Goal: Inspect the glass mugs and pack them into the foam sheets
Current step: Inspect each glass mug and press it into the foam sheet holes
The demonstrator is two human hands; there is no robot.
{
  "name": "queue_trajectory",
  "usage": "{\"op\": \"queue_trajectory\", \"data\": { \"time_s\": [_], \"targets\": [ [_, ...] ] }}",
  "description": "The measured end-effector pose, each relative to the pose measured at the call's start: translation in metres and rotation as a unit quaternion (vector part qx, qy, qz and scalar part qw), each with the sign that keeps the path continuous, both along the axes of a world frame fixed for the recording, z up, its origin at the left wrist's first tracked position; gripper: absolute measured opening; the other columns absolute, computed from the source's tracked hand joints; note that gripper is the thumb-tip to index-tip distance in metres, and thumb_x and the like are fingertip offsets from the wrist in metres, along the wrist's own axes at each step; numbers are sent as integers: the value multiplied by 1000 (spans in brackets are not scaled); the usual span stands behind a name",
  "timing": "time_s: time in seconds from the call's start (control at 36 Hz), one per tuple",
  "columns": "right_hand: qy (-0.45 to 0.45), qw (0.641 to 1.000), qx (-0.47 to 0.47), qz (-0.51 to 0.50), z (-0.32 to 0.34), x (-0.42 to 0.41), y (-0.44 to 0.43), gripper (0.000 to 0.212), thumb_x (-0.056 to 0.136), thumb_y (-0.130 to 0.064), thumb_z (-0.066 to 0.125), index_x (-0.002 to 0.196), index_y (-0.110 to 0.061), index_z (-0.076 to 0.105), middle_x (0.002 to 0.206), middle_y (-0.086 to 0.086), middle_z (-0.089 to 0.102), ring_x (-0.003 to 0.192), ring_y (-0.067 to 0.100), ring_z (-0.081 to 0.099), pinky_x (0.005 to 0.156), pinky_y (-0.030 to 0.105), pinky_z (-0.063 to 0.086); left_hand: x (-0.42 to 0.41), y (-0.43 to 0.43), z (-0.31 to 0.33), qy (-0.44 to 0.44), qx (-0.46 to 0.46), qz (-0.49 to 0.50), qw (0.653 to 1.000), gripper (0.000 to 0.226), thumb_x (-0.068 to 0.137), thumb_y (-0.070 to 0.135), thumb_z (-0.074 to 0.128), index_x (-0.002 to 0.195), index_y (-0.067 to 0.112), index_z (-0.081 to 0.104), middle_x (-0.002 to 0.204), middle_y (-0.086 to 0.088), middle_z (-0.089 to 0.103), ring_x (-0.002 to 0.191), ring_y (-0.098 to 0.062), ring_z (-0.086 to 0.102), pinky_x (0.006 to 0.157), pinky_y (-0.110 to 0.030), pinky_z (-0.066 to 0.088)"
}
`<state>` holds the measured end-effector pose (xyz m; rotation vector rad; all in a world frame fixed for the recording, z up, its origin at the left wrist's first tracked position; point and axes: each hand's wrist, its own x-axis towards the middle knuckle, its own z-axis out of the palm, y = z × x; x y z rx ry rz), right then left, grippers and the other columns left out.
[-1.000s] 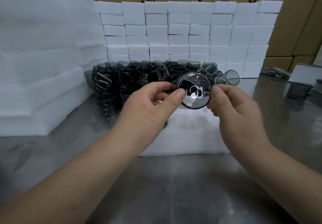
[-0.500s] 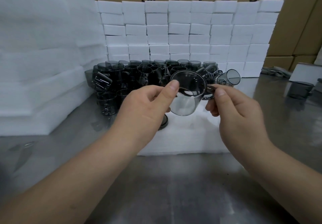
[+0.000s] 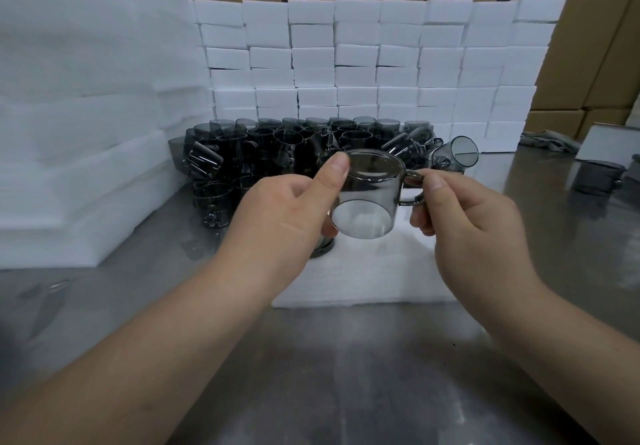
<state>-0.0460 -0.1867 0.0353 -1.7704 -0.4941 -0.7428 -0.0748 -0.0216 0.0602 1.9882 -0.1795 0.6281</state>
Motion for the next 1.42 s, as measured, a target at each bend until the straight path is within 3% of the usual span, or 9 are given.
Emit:
{"op": "queue_trajectory", "data": {
  "time_s": [0.22,0.36,0.47,0.56,0.78,0.97,1.11,1.22,1.42],
  "targets": [
    [1,1000,0,4,0,0,0,37,88,-37,40,59,-19,53,58,-9,54,52,8,42,51,25,33,-1,-1,0,-5,3,-9,1000,80,59,77,29,72,8,67,63,2,64,51,3,50,53,-1,34],
    [21,999,21,24,1,1,0,26,86,-36,41,73,-32,63,67,-14,62,60,3,51,60,26,43,-5,-4,2,-20,-7,-30,999,43,64,66,38,56,30,60,66,10,64,61,9,53,58,0,34],
    [34,996,54,65,1,1,-1,23,83,-37,42,93,-38,62,72,-20,65,69,-6,56,63,9,42,-2,-4,0,-19,-22,-59,998,40,79,51,53,106,25,68,93,14,68,86,7,57,70,0,37],
    [28,994,67,77,1,1,-1,26,82,-36,43,101,-33,60,72,-27,64,71,-10,57,62,6,42,-2,-4,-1,-33,-20,-66,997,26,81,36,64,107,36,62,100,14,66,94,2,58,76,-3,41],
    [41,990,96,95,4,-1,-1,38,78,-39,46,115,-33,52,92,-16,62,83,-7,57,75,16,48,-2,-5,-1,-63,41,-72,995,45,71,40,68,98,64,41,104,35,57,93,10,54,82,-7,40],
    [30,987,106,120,5,-3,2,54,80,-33,47,131,-17,45,101,-3,66,78,6,65,69,20,52,-1,-5,-5,-56,11,-106,993,61,77,23,70,117,56,37,112,30,54,89,8,58,88,-16,43],
    [6,992,64,105,1,-2,1,59,81,-33,50,136,-16,40,90,-23,67,85,4,64,79,29,54,-1,-6,-6,-41,-24,-124,991,67,66,39,67,126,49,38,108,25,62,94,0,61,89,-24,47],
    [-20,996,37,80,1,-3,2,50,78,-33,53,123,-40,32,87,-31,61,77,1,60,72,15,49,1,-5,-6,-51,-59,-131,988,63,68,40,65,127,42,44,101,20,67,95,-2,62,79,-12,47],
    [-24,996,4,87,2,-5,2,50,86,-21,59,129,-31,34,113,-1,57,79,-7,59,71,5,43,1,-5,-6,-69,-69,-119,988,60,72,33,73,125,42,47,98,16,67,90,-2,62,73,-11,49]
  ]
}}
